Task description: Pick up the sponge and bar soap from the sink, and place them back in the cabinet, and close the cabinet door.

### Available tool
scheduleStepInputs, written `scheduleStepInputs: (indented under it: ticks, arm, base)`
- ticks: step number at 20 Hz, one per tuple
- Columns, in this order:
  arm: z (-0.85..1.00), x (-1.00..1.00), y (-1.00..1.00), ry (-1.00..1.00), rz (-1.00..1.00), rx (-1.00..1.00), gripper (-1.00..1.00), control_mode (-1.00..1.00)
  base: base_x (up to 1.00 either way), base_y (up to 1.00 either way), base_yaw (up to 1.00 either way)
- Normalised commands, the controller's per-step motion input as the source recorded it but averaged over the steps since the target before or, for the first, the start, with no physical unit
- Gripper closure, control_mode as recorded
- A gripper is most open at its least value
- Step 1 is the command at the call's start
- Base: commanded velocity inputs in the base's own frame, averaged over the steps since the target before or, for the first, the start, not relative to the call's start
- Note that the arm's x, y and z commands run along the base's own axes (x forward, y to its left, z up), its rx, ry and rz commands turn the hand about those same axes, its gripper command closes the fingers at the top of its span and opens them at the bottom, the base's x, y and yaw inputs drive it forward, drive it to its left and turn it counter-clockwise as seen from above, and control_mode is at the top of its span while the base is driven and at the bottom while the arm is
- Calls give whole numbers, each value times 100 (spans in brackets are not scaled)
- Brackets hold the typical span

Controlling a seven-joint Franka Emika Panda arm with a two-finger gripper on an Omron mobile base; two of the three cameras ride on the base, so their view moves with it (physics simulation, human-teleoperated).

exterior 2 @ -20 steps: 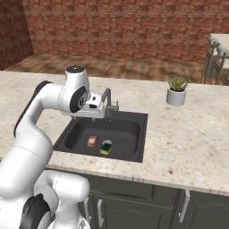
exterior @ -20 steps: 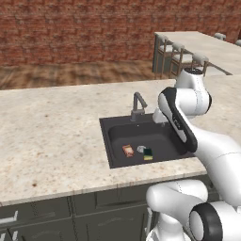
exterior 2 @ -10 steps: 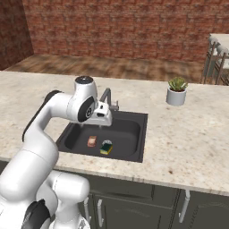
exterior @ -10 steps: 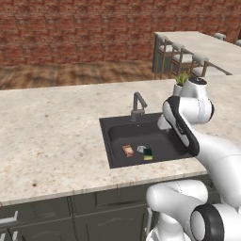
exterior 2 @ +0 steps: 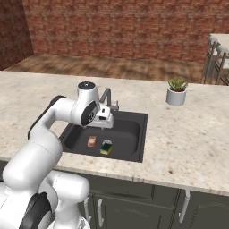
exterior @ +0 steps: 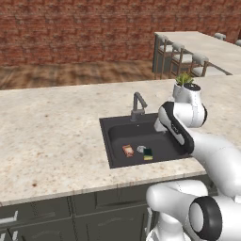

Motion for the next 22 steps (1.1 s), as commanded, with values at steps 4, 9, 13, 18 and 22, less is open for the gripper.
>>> scheduleStepInputs:
  ticks: [4,9,13,18,22]
  arm:
    - [-23,33,0,0,-5,0,-100,-100]
    - [-25,27,0,0,-4,0,-100,-100]
    - [-34,23,0,0,-4,0,-100,-100]
    - [-33,24,0,0,-3,0,-100,-100]
    - [-31,27,0,0,-1,0,-100,-100]
  base:
    - [0,0,0]
    - [0,0,0]
    - [0,0,0]
    - [0,0,0]
    - [0,0,0]
